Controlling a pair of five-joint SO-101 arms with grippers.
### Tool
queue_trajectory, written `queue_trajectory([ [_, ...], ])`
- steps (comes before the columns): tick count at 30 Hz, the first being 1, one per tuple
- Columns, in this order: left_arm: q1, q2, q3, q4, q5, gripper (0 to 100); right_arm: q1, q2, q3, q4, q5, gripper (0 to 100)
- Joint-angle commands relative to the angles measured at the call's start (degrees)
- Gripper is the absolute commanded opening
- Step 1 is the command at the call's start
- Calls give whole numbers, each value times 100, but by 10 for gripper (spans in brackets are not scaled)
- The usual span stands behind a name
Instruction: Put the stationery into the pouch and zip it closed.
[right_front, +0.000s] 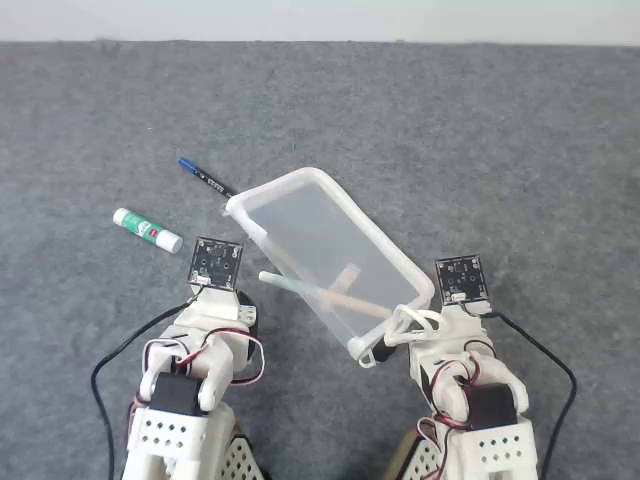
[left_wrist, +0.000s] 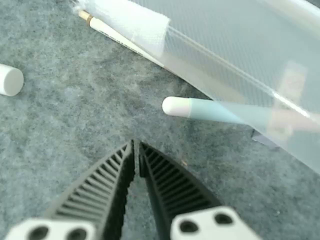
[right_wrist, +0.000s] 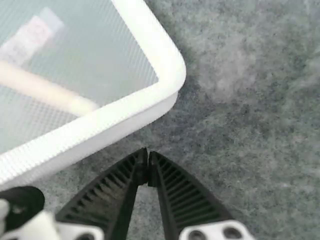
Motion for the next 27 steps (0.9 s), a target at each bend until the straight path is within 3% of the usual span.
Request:
queue_trajectory([
  [1, 26, -105, -84, -149, 53, 12, 22, -75, 114, 22, -53, 7],
  [27, -26, -114, -295, -457, 35, 12, 22, -75, 114, 22, -44, 7],
])
